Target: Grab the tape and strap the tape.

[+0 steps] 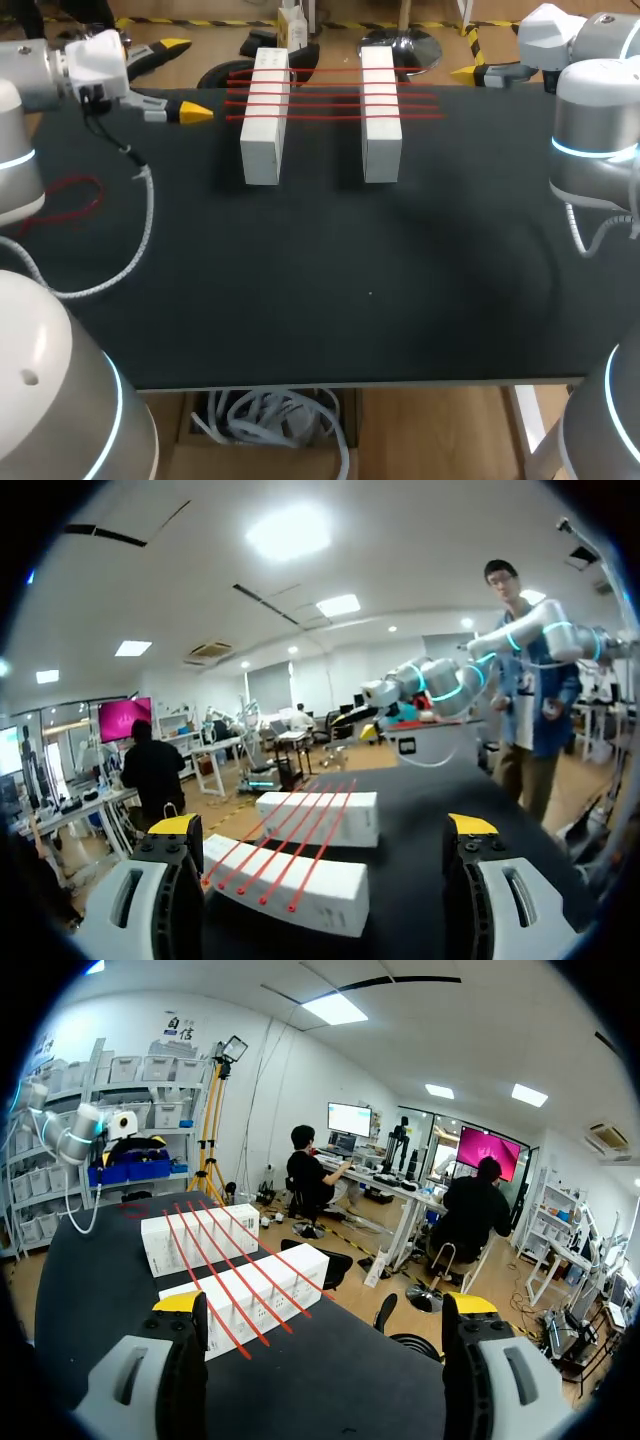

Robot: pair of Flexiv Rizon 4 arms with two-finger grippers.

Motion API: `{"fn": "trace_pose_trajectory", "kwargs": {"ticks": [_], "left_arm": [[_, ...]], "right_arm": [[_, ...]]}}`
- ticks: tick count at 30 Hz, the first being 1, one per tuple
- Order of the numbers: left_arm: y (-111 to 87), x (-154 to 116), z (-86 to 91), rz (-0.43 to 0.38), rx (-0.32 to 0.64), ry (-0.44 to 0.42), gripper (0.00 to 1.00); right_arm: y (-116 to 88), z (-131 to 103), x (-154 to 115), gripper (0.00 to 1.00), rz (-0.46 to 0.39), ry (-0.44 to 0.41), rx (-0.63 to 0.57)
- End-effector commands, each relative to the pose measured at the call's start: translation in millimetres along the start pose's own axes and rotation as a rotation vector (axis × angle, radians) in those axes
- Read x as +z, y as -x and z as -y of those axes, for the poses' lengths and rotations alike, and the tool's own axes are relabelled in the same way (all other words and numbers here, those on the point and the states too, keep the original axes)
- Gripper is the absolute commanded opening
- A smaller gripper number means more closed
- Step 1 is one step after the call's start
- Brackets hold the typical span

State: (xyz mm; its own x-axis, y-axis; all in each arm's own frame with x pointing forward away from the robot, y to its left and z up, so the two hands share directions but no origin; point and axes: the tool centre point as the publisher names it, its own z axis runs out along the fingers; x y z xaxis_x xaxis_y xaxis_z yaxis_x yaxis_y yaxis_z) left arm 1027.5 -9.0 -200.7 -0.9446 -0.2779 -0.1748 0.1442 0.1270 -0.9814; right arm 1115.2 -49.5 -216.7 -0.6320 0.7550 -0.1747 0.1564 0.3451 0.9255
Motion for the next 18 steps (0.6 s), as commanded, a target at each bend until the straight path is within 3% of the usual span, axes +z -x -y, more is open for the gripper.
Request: {"fn": "trace_pose_trajectory", "kwargs": {"ticks": [1, 13, 14, 15, 16, 17, 18], "left_arm": [[8.1, 2.8, -13.0, -0.089, 0.038, -0.038, 1.0], [12.1, 24.1, -49.5, -0.314, 0.014, 0.015, 1.0], [12.0, 25.0, -51.6, -0.318, 0.016, 0.019, 0.93], [12.3, 25.6, -53.5, -0.318, 0.015, 0.017, 0.62], [12.7, 25.9, -55.3, -0.317, 0.016, 0.013, 0.38], [13.1, 26.6, -57.9, -0.318, 0.017, 0.012, 0.24], [13.7, 27.2, -60.2, -0.32, 0.015, 0.012, 0.18]], "right_arm": [[-0.1, 0.1, -0.3, 1.0, 0.0, 0.0, 0.0], [-0.1, 0.1, -0.3, 1.0, 0.0, 0.0, 0.0], [-0.1, 0.1, -0.3, 1.0, 0.0, 0.0, 0.0], [-0.1, 0.1, -0.3, 1.0, 0.0, 0.0, 0.0], [-0.1, 0.1, -0.3, 1.0, 0.0, 0.0, 0.0], [-0.1, 0.1, -0.3, 1.0, 0.0, 0.0, 0.0], [-0.1, 0.1, -0.3, 1.0, 0.0, 0.0, 0.0]]}}
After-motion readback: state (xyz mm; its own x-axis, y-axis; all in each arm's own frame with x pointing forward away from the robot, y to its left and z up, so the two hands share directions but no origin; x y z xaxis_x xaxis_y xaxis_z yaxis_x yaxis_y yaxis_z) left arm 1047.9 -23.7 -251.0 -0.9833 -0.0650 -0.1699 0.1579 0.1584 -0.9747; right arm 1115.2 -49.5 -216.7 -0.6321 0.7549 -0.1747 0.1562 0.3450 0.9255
